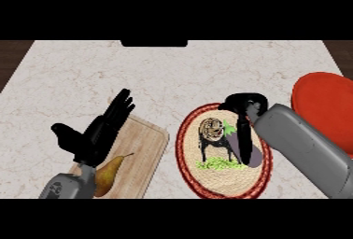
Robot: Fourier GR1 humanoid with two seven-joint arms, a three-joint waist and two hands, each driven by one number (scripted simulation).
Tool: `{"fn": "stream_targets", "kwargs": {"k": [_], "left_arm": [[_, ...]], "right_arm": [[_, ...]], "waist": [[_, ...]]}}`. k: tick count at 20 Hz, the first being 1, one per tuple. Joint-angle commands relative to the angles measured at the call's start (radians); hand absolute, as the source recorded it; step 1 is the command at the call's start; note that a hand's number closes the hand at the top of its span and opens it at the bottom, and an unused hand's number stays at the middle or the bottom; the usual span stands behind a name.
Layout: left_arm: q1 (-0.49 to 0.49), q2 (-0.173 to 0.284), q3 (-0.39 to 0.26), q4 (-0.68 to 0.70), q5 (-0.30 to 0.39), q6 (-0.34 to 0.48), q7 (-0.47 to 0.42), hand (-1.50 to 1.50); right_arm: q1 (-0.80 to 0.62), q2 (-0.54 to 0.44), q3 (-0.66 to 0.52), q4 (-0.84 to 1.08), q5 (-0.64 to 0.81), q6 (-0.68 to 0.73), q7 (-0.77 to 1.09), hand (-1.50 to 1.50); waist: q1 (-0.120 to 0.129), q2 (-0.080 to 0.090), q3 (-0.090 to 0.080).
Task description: Pick the eggplant from the placemat and place it in the bowl
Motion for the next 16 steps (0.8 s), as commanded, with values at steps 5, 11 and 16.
{"fn": "stream_targets", "kwargs": {"k": [5,11,16], "left_arm": [[0.002,0.014,0.041,-0.024,-0.003,-0.025,0.025,0.0],[0.01,-0.043,0.004,-0.031,-0.043,-0.008,0.023,0.0],[0.005,-0.006,0.059,-0.048,-0.012,-0.047,0.067,0.0]], "right_arm": [[0.053,0.038,0.007,-0.061,0.06,0.039,0.138,-1.5],[0.065,0.077,-0.02,0.025,0.161,0.019,0.072,-1.5],[0.163,0.079,0.005,-0.028,0.265,-0.031,0.029,-1.5]], "waist": [[-0.004,-0.001,0.0],[0.002,0.002,0.001],[0.0,0.001,0.001]]}}
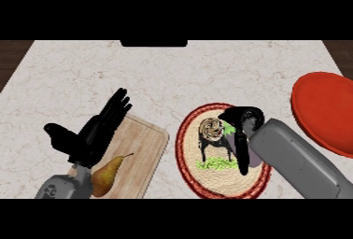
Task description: Pick the eggplant from the placemat and place it in the bowl
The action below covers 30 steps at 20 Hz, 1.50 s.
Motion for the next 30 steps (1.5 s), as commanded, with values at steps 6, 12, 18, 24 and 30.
{"fn": "stream_targets", "kwargs": {"k": [6,12,18,24,30], "left_arm": [[-0.021,-0.044,0.004,0.003,-0.036,0.004,0.029,0.0],[-0.031,-0.023,0.07,0.066,-0.024,-0.068,-0.018,0.0],[-0.012,-0.065,0.049,0.029,-0.064,-0.045,0.009,0.0],[0.027,-0.051,0.068,-0.017,-0.054,-0.079,0.02,0.0],[0.009,-0.04,0.096,-0.035,-0.062,-0.077,0.061,0.0]], "right_arm": [[0.085,-0.004,-0.059,-0.011,0.118,0.052,0.028,-1.5],[0.14,0.128,-0.07,0.009,0.244,-0.013,0.017,-1.5],[0.164,0.141,-0.117,0.0,0.351,0.011,-0.13,1.5],[0.161,0.125,-0.143,0.057,0.433,0.032,-0.27,1.5],[0.195,0.127,-0.164,-0.068,0.477,0.08,-0.24,1.5]], "waist": [[-0.003,0.001,0.0],[-0.002,0.002,0.0],[0.0,0.002,0.0],[0.004,0.002,0.0],[0.0,0.0,0.0]]}}
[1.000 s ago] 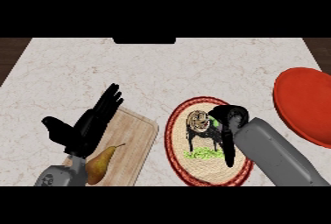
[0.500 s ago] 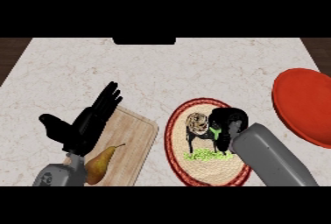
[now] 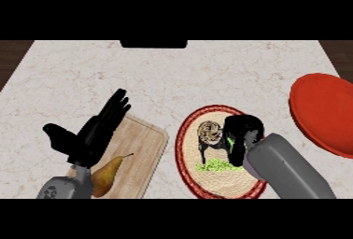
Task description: Pick the eggplant from the placemat and place it in the bowl
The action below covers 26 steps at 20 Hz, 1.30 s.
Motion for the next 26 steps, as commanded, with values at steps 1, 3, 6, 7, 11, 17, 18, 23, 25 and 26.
{"fn": "stream_targets", "kwargs": {"k": [1,3,6,7,11,17,18,23,25,26], "left_arm": [[0.034,-0.003,0.007,-0.008,-0.009,0.005,-0.012,0.0],[0.052,-0.019,-0.005,-0.01,-0.009,0.016,-0.018,0.0],[0.064,-0.005,0.04,0.005,0.008,0.025,-0.027,0.0],[0.063,-0.011,0.023,0.007,-0.008,0.029,-0.028,0.0],[0.025,-0.015,0.029,-0.021,-0.02,0.064,0.011,0.0],[0.07,0.015,0.073,0.015,0.005,0.013,-0.07,0.0],[0.093,0.011,0.049,-0.028,0.021,0.0,-0.033,0.0],[0.073,-0.018,0.03,-0.028,-0.014,0.047,-0.014,0.0],[0.062,-0.006,0.03,-0.053,-0.021,0.051,0.009,0.0],[0.098,0.001,0.028,-0.051,-0.016,0.024,-0.027,0.0]], "right_arm": [[0.143,-0.068,0.085,-0.119,0.094,-0.102,-0.15,1.5],[0.233,-0.203,0.115,-0.325,0.12,-0.159,-0.251,1.5],[0.303,-0.311,0.138,-0.435,0.202,-0.336,-0.42,1.5],[0.314,-0.382,0.11,-0.464,0.217,-0.376,-0.477,1.5],[0.491,-0.555,0.033,-0.556,0.295,-0.608,-0.586,1.5],[0.766,-0.676,-0.171,-0.793,0.153,-0.811,-0.698,1.5],[0.819,-0.712,-0.216,-0.804,0.124,-0.842,-0.747,1.5],[0.94,-0.764,-0.449,-1.009,-0.001,-0.894,-0.736,1.5],[0.997,-0.776,-0.575,-1.003,-0.082,-0.905,-0.786,1.5],[1.056,-0.762,-0.612,-1.044,-0.083,-0.914,-0.778,1.5]], "waist": [[-0.004,0.01,0.01],[-0.045,-0.004,0.011],[-0.088,-0.017,0.014],[-0.097,-0.015,0.015],[-0.101,-0.008,0.014],[-0.105,-0.007,0.009],[-0.1,-0.01,0.01],[-0.096,-0.008,0.008],[-0.088,-0.007,0.01],[-0.085,-0.007,0.009]]}}
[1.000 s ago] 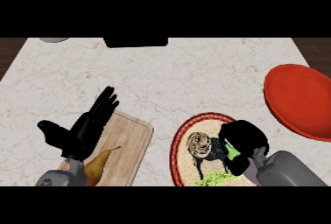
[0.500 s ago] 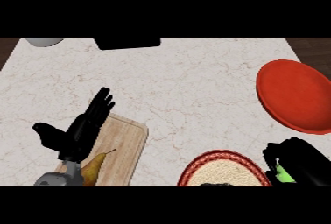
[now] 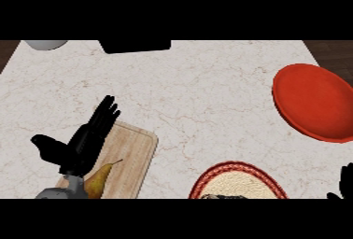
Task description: Pick the eggplant from the placemat and place it in the bowl
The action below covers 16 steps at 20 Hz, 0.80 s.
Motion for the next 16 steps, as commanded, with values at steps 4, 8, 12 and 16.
{"fn": "stream_targets", "kwargs": {"k": [4,8,12,16], "left_arm": [[-0.015,0.026,0.005,-0.019,0.002,-0.03,0.015,0.0],[-0.025,-0.002,-0.012,0.021,-0.009,-0.031,-0.003,0.0],[-0.063,-0.02,-0.024,0.059,-0.022,-0.046,-0.021,0.0],[-0.114,-0.03,-0.021,0.055,-0.029,-0.039,0.009,0.0]], "right_arm": [[0.224,0.032,-0.383,-0.063,-0.225,0.007,-0.145,1.5],[0.234,0.086,-0.57,-0.12,-0.369,0.13,-0.13,1.5],[0.096,0.09,-0.616,0.007,-0.409,0.228,-0.109,1.5],[-0.07,0.078,-0.507,0.111,-0.364,0.226,-0.043,1.5]], "waist": [[0.025,0.006,0.001],[0.051,0.012,0.0],[0.086,0.019,0.0],[0.104,0.023,0.0]]}}
